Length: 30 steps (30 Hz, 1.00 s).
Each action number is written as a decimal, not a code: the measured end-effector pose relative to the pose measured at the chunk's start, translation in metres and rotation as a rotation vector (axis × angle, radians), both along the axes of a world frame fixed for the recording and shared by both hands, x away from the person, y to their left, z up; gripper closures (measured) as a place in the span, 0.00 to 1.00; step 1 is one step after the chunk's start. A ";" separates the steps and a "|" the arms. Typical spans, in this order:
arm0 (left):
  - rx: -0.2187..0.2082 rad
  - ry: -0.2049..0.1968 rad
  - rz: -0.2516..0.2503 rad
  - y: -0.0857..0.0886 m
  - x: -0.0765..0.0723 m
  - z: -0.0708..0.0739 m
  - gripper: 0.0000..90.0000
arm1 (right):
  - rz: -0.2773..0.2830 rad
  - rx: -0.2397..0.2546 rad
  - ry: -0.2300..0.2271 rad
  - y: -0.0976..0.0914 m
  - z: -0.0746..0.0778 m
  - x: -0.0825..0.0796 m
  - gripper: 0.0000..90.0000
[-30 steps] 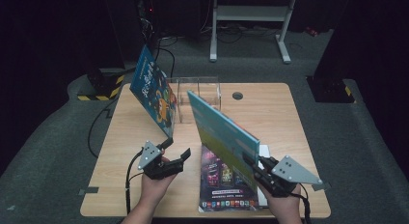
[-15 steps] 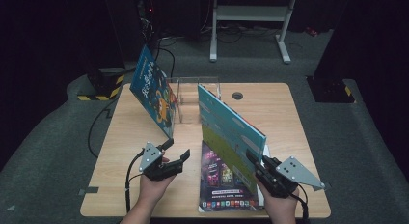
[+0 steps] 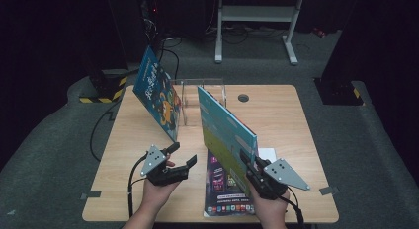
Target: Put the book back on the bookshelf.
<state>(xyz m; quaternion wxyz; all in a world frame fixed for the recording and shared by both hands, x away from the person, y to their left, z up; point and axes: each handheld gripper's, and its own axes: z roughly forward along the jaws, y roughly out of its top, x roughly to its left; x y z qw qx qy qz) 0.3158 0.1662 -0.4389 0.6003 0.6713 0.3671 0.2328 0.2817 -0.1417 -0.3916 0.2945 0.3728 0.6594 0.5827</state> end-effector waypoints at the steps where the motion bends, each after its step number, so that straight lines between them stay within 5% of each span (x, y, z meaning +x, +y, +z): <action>1: -0.003 -0.020 -0.010 -0.002 -0.001 0.002 0.24 | -0.002 -0.004 0.000 0.002 -0.001 0.000 0.90; 15: 0.008 -0.022 -0.065 -0.039 -0.002 0.035 0.29 | -0.032 -0.021 -0.034 0.016 -0.009 -0.005 0.88; 20: 0.027 -0.066 -0.073 -0.059 -0.011 0.052 0.24 | -0.047 -0.014 -0.049 0.014 -0.015 -0.005 0.87; 25: -0.024 -0.042 -0.106 -0.074 -0.008 0.062 0.18 | -0.046 -0.010 -0.056 0.012 -0.016 -0.004 0.87; 30: -0.009 -0.075 -0.109 -0.085 -0.014 0.072 0.17 | -0.033 0.001 -0.068 0.015 -0.017 -0.006 0.87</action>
